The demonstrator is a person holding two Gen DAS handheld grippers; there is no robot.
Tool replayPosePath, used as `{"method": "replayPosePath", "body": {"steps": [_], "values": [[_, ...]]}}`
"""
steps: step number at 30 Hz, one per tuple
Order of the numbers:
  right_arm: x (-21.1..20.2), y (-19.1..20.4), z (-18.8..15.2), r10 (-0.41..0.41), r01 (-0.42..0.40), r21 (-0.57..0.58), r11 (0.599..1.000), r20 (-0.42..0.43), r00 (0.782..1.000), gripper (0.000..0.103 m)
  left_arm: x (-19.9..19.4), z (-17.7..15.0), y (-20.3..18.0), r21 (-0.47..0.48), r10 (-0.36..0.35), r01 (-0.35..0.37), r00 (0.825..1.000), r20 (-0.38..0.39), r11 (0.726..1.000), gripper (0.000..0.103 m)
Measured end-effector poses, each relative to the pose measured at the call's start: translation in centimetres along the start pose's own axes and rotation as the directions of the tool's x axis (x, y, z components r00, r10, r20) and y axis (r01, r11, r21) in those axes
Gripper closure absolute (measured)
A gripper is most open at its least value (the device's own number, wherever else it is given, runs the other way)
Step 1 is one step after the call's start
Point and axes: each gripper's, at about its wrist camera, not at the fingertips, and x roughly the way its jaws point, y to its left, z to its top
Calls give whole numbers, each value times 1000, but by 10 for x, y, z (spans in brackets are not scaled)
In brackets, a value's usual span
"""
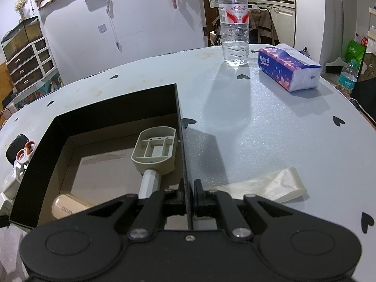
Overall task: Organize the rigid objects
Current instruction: 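Grasp the white charger cube with the left gripper, then carry the white charger with the left gripper and release it into the box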
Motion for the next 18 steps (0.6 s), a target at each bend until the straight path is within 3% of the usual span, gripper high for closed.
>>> {"method": "replayPosePath", "body": {"steps": [4, 7, 14, 18], "values": [[0, 0, 0, 0, 0, 0, 1000, 0, 1000, 97, 9, 5, 3, -4, 64, -64, 998, -17, 998, 33], [1, 0, 0, 1, -1, 0, 1000, -1, 1000, 97, 10, 8, 1, 30, 101, -100, 995, -25, 995, 42], [1, 0, 0, 3, -3, -1, 1000, -1, 1000, 97, 1, 14, -4, 36, 127, -126, 992, -20, 991, 43], [1, 1, 0, 2, -2, -8, 1000, -1, 1000, 98, -18, 31, -14, 24, 72, -73, 997, 43, 997, 43]]}}
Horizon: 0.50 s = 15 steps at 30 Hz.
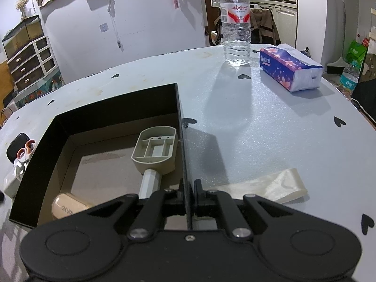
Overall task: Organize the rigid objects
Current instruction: 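Carry the white charger with the left gripper and release it into the box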
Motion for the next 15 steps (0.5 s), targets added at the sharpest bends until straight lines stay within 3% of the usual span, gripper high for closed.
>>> {"method": "replayPosePath", "body": {"steps": [4, 8, 12, 15], "values": [[-1, -1, 0, 2, -2, 2, 1000, 1, 1000, 98, -12, 26, -23, 44, -79, 75, 993, 90, 996, 43], [-1, 0, 0, 2, -2, 2, 1000, 1, 1000, 98, -2, 52, -56, 92, -173, 163, 978, 120, 982, 43], [-1, -1, 0, 3, -3, 3, 1000, 1, 1000, 98, 18, 67, -98, 159, -263, 246, 960, 98, 956, 43], [-1, -1, 0, 4, -4, 5, 1000, 1, 1000, 98, 40, 76, -125, 139, -294, 287, 955, 34, 948, 43]]}}
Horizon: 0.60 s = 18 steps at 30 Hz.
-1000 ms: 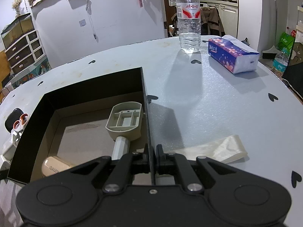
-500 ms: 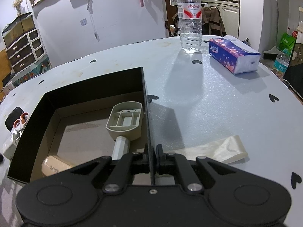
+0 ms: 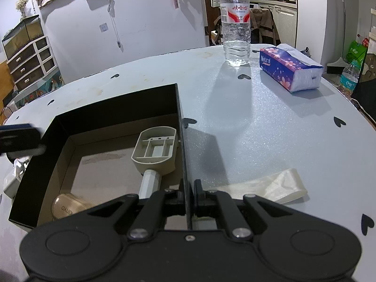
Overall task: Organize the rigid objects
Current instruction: 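Carry the white charger with the left gripper and release it into the box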
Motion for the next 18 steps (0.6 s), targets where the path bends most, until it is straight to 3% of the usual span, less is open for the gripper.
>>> {"method": "replayPosePath", "body": {"steps": [8, 14, 18], "values": [[0, -2, 0, 6, -6, 3, 1000, -4, 1000, 98, 65, 5, -19, -120, -73, 54, 985, -157, 991, 43], [0, -2, 0, 7, -7, 5, 1000, -3, 1000, 97, 86, -3, -32, -110, -86, 61, 968, -235, 992, 43], [0, -2, 0, 8, -8, 5, 1000, -3, 1000, 97, 90, -4, -34, -113, -77, 52, 969, -236, 992, 43]]}}
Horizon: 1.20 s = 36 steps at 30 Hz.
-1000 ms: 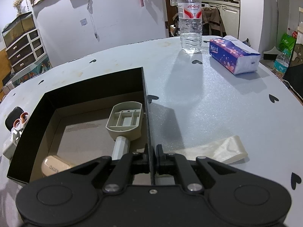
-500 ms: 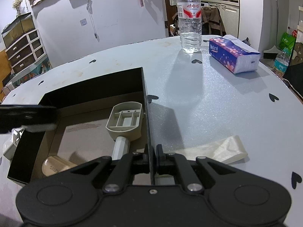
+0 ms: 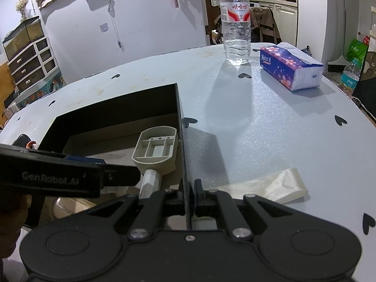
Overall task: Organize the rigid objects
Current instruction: 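Carry the white charger with the left gripper and release it into the box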
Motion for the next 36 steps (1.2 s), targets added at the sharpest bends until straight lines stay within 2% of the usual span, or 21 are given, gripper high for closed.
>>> {"method": "replayPosePath", "body": {"steps": [3, 6, 22, 36], "values": [[0, 0, 0, 1, -1, 1, 1000, 0, 1000, 97, 0, 0, 1, -4, -3, 3, 1000, -2, 1000, 41], [0, 0, 0, 1, -1, 1, 1000, 0, 1000, 97, -3, 1, 2, -16, -35, 35, 999, -7, 999, 15], [0, 0, 0, 2, -2, 3, 1000, 0, 1000, 97, -29, -6, -3, 29, -36, 35, 999, 32, 999, 14], [-1, -2, -1, 1, -1, 12, 1000, 4, 1000, 97, -78, -26, -8, 119, 15, -33, 989, 144, 992, 13]]}}
